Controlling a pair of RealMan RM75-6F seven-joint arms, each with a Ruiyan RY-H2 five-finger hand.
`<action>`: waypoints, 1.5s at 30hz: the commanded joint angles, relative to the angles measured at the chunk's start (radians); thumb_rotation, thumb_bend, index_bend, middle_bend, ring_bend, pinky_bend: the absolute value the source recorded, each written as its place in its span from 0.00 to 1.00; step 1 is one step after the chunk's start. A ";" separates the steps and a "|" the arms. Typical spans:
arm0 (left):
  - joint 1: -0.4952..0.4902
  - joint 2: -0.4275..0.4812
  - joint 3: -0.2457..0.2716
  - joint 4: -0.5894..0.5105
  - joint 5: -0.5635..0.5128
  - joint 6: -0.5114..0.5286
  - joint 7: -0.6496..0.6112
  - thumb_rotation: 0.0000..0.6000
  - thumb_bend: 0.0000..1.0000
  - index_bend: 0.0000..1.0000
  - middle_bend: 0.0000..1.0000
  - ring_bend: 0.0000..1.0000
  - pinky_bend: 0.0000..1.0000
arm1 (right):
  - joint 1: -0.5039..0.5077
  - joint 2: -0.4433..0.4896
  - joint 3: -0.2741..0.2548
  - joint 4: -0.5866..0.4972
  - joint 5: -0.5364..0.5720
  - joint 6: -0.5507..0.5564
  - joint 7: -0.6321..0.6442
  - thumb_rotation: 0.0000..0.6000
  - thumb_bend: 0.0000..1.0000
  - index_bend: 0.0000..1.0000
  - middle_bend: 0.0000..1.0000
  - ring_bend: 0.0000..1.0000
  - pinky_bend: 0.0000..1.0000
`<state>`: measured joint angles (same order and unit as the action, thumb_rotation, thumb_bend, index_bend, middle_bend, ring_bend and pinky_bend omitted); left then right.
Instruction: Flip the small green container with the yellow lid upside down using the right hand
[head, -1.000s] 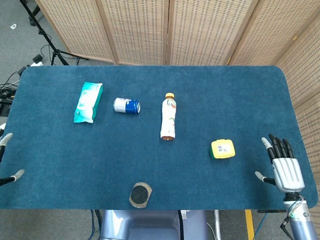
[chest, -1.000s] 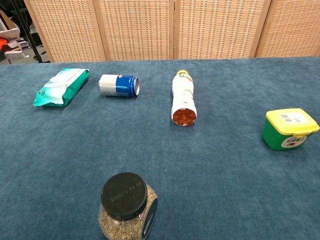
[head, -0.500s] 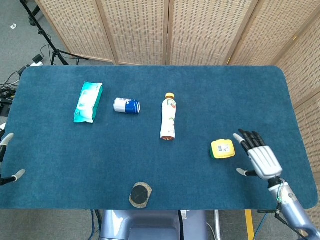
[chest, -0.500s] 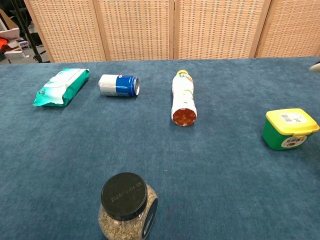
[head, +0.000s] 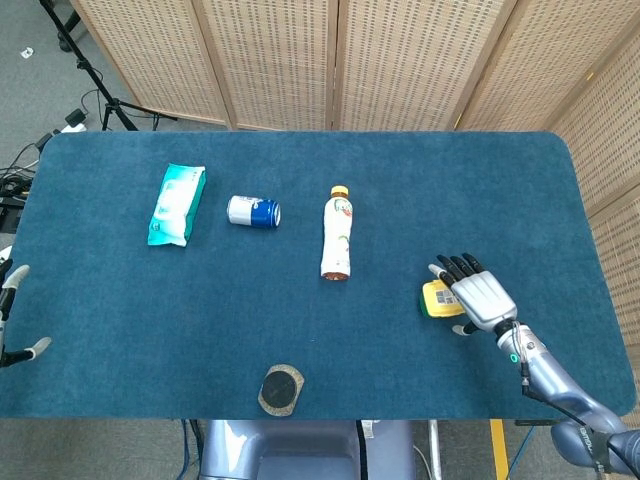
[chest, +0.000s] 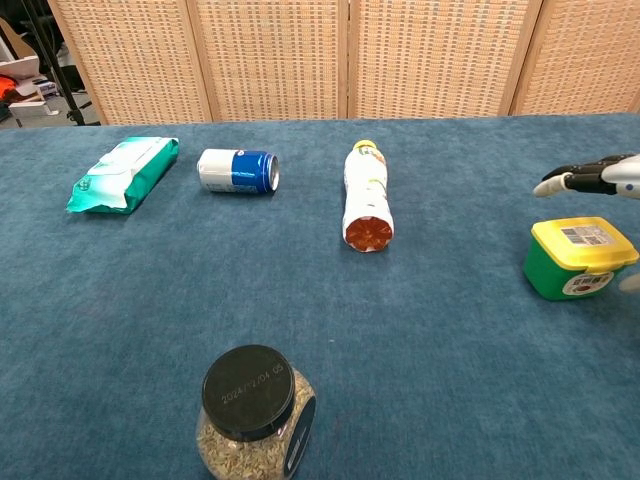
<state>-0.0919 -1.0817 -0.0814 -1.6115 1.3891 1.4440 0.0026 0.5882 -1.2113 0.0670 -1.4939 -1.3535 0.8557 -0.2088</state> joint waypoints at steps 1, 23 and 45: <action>-0.002 -0.001 0.000 0.001 -0.001 -0.004 0.003 1.00 0.00 0.00 0.00 0.00 0.00 | 0.017 -0.015 0.006 0.008 0.026 -0.013 -0.049 1.00 0.00 0.01 0.04 0.00 0.04; -0.007 -0.007 -0.001 0.004 -0.009 -0.013 0.012 1.00 0.00 0.00 0.00 0.00 0.00 | 0.101 -0.082 0.020 0.015 0.177 -0.085 -0.222 1.00 0.18 0.37 0.35 0.21 0.16; -0.006 -0.005 -0.001 0.008 -0.009 -0.013 0.005 1.00 0.00 0.00 0.00 0.00 0.00 | 0.009 -0.133 0.018 0.083 -0.041 0.155 0.224 1.00 0.52 0.52 0.51 0.35 0.21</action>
<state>-0.0980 -1.0866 -0.0820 -1.6034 1.3805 1.4314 0.0078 0.6386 -1.3322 0.0772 -1.4301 -1.3409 0.9395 -0.1708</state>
